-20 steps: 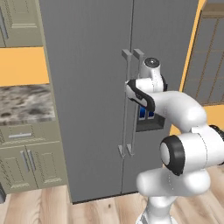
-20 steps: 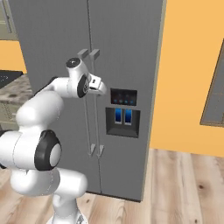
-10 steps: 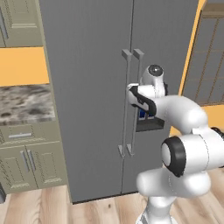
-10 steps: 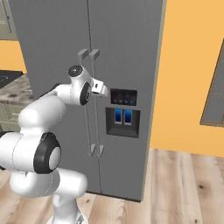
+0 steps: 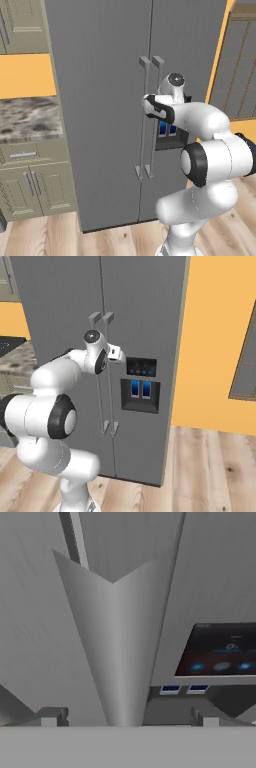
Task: Gather the garlic and mushroom from the fridge and place them on a tray on the dining counter. Then gather the chicken drumstick and fish from the fridge and place them on the other tray.
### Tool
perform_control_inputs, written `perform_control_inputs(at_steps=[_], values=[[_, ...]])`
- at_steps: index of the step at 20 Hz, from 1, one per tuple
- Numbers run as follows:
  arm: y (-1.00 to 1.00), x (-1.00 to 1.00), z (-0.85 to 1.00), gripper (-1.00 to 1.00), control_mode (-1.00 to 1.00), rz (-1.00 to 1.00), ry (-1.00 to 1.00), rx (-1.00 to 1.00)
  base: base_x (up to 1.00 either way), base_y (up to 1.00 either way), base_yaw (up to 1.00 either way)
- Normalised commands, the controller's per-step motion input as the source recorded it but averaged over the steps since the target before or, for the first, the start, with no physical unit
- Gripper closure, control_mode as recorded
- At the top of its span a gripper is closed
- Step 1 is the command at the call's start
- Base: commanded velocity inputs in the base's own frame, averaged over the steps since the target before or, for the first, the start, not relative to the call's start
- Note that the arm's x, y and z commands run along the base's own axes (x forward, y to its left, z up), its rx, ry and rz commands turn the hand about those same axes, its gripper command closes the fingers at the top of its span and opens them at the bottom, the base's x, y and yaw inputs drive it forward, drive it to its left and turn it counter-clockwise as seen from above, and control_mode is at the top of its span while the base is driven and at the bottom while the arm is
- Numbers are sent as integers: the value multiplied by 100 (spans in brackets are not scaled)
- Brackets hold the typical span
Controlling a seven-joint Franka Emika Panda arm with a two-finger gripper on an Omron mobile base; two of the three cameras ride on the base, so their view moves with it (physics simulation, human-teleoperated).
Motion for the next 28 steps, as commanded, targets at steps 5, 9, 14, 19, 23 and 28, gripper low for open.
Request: perform_control_inputs(at_steps=[5, 9, 14, 19, 23, 28], values=[[13, 33, -10, -100, -100, 2, -1, 0, 0, 0, 0], [14, 35, -18, -100, -100, 1, -1, 0, 0, 0, 0], [5, 43, -23, 100, -100, 0, 0, 0, 0, 0, 0], [1, 10, -26, 100, -100, 0, 12, 0, 0, 0, 0], [-2, -53, -18, 100, -100, -2, 2, 0, 0, 0, 0], [-6, -100, -10, 100, -100, -9, -3, 0, 0, 0, 0]])
